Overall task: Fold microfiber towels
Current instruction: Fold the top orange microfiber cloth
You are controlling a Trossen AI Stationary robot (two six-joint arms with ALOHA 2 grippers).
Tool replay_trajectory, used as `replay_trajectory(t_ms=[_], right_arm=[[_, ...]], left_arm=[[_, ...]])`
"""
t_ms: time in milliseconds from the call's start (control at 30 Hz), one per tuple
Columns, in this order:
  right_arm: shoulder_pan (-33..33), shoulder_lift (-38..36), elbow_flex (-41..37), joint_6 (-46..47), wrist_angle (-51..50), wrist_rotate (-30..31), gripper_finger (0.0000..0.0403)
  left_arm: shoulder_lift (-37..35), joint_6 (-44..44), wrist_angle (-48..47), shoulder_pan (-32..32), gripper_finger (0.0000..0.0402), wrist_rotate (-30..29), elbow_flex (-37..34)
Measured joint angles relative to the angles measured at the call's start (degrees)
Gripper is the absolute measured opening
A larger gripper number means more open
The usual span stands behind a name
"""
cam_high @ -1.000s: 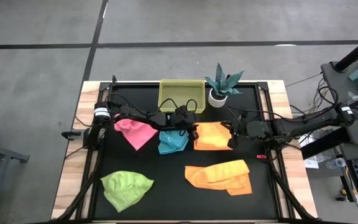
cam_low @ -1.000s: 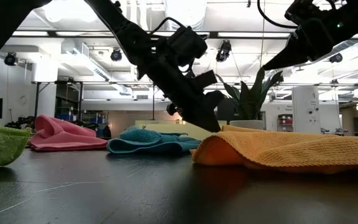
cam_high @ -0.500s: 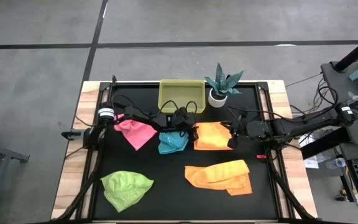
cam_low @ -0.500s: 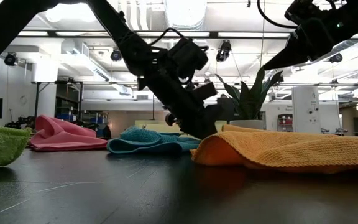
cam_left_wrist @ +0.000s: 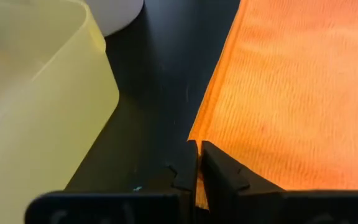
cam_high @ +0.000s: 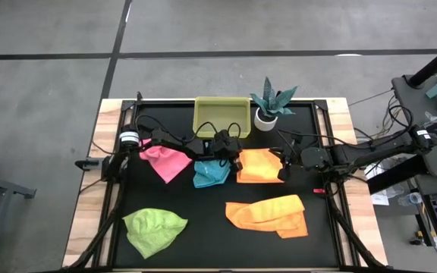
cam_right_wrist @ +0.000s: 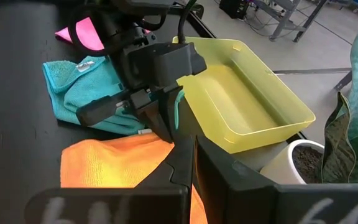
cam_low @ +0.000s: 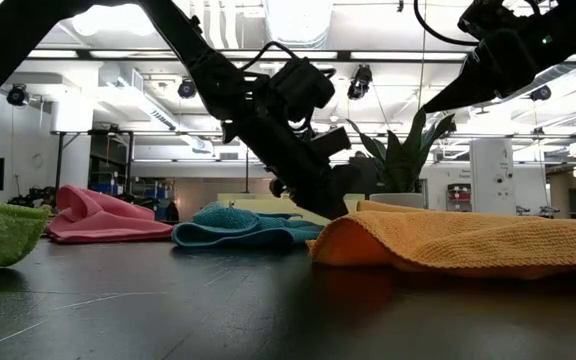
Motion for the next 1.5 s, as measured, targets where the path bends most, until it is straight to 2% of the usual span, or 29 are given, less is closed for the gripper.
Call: replay_trajectory(t_ms=[667,800,1067,1200,1500], right_arm=[[-0.01,0.00,0.00,-0.20,0.01,0.02,0.0012],[-0.01,0.04,0.00,-0.33,-0.03,0.02,0.0012],[-0.01,0.17,0.01,-0.33,-0.01,0.02,0.0012],[-0.01,0.17,0.02,-0.33,0.01,0.02,0.0012],[-0.01,0.20,0.00,-0.33,0.01,0.02,0.0012]], left_arm=[[-4.31,4.29,-1.67,0.04,0.0000,-0.75,-0.26],[-5.70,5.16,-3.24,0.05,0.0000,-3.77,-0.33],[-6.38,6.64,-3.29,0.11,0.0000,-5.67,-0.46],[-6.38,4.32,-4.50,0.11,0.0000,-9.52,-0.60],[-6.38,4.06,-5.05,-0.04,0.0005,-9.19,-0.68]])
